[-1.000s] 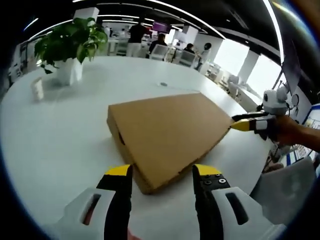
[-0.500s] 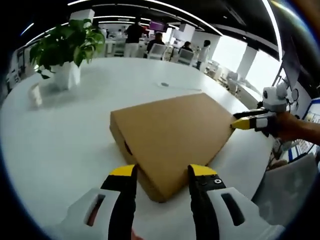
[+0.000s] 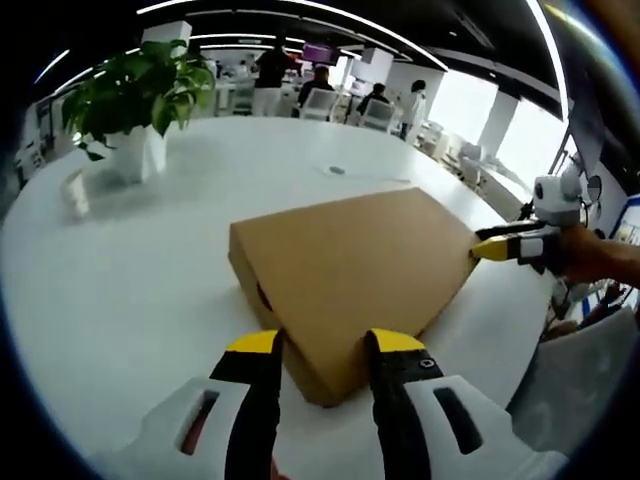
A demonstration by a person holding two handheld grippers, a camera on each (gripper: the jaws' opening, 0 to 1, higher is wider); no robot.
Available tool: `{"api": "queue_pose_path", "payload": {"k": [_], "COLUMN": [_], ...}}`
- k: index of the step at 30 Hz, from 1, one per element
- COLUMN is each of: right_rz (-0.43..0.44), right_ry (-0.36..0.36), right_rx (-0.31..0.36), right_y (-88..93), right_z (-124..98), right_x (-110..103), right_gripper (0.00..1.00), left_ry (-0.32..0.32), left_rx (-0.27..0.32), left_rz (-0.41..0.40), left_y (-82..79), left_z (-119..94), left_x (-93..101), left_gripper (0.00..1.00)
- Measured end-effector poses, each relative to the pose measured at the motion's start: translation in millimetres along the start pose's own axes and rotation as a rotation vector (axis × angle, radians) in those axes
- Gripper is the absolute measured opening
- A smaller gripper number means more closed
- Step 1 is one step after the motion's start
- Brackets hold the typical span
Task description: Operate the shoe box by opening the lid, removing the specified soft item, and placing it in the target area until the item is outside and the box remains undamaged.
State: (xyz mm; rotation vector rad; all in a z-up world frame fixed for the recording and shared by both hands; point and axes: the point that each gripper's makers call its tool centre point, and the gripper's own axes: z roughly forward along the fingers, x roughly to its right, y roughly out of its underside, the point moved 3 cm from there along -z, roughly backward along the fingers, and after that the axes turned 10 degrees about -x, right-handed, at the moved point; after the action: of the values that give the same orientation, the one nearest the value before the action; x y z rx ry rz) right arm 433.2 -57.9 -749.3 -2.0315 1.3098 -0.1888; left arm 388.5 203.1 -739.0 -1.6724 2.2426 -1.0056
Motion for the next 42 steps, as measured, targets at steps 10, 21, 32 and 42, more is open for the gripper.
{"api": "queue_pose_path", "payload": {"k": [10, 21, 32, 42], "right_rz": [0.010, 0.018, 0.014, 0.004], "right_ry": [0.006, 0.009, 0.004, -0.009], "right_rx": [-0.008, -0.009, -0.017, -0.020], "right_y": [9.3, 21.3, 33.7, 44.1], "right_z": [-6.1, -11.7, -16.7, -21.1], "right_x": [-8.1, -21.4, -36.5, -49.4], "right_gripper": [0.42, 0.41, 0.41, 0.41], "left_ry": [-0.006, -0.006, -0.010, -0.017], "left_rx": [0.011, 0.010, 0.013, 0.021], "left_rz": [0.003, 0.002, -0.007, -0.025], "left_y": [4.8, 15.2, 32.3, 47.7], "left_z": [-5.0, -13.6, -26.4, -38.4], "left_x": [-1.2, -3.1, -1.7, -2.9], "left_gripper": [0.32, 0.31, 0.31, 0.30]}}
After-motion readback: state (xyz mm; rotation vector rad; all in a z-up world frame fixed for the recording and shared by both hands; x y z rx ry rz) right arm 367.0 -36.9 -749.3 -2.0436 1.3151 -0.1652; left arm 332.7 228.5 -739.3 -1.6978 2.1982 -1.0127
